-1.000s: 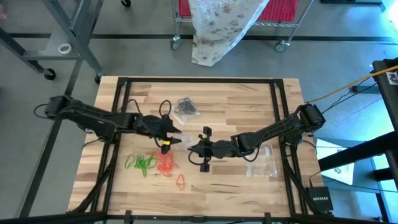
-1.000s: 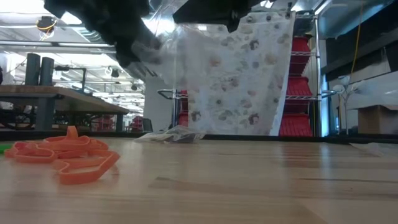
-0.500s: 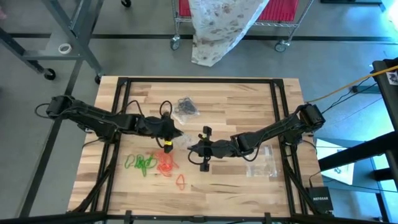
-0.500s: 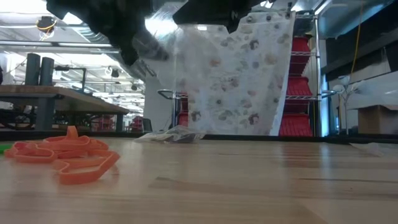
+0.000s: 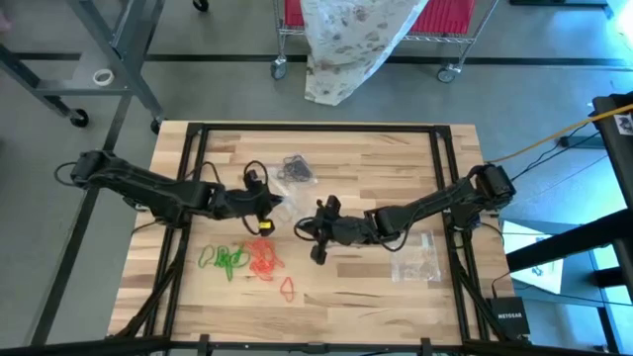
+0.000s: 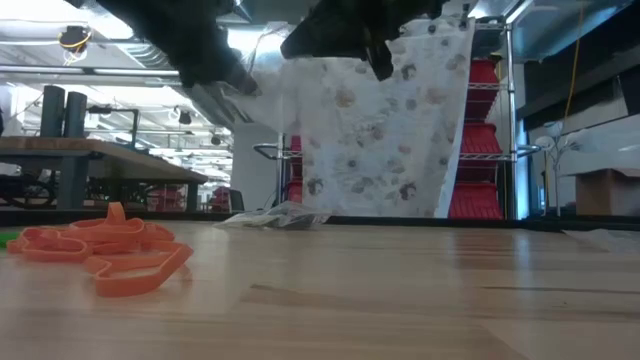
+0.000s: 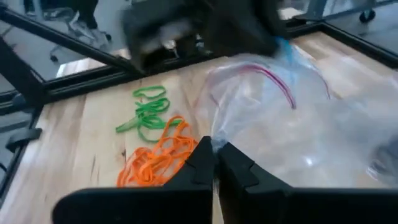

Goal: Sort rubber bands
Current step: Open the transparent zip bag

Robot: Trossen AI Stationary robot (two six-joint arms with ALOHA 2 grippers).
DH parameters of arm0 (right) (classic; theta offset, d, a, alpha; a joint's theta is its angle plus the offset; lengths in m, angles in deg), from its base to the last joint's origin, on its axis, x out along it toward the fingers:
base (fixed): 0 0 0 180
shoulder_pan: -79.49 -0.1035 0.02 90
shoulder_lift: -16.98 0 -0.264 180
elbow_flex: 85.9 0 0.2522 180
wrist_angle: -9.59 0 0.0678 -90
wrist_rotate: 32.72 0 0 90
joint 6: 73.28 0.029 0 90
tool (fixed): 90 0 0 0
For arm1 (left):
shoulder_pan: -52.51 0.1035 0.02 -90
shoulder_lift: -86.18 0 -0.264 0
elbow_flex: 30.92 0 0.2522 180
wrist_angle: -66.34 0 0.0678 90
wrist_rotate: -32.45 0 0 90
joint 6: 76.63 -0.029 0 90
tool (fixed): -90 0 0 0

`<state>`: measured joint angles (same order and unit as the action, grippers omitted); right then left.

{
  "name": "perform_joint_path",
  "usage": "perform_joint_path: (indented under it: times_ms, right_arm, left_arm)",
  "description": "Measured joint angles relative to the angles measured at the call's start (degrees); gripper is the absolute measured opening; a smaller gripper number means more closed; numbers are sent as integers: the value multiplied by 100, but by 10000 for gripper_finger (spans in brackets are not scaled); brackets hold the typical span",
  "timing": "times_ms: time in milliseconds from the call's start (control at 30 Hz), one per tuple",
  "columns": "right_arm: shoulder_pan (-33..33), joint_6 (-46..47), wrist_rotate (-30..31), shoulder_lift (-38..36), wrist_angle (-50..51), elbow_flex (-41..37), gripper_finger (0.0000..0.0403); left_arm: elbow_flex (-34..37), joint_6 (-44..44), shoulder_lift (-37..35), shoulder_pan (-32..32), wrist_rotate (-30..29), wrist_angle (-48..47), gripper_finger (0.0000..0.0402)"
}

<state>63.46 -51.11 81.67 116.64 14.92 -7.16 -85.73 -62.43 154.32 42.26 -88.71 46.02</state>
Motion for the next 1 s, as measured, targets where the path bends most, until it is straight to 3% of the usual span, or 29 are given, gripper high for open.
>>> perform_joint_path:
  times_ms: [133,300,467,700,1000]
  right_arm:
    - [211,124,53,-184,419,-5,40]
    - [205,-739,195,-689,996,353,118]
    - [221,-1705,82,-855,1275,842,169]
    - [212,-3341,95,-844,2453,889,181]
    - [255,-3772,-743,-604,2527,887,182]
  left_arm:
    - [-36,33,-176,-96,-105,-512,1]
    - [-35,349,-227,-117,-268,-1020,0]
    - [-34,266,-231,-175,-273,-684,0]
    - [-34,-597,-256,-611,-251,-692,0]
    - [-34,-1018,-256,-867,-251,-625,1]
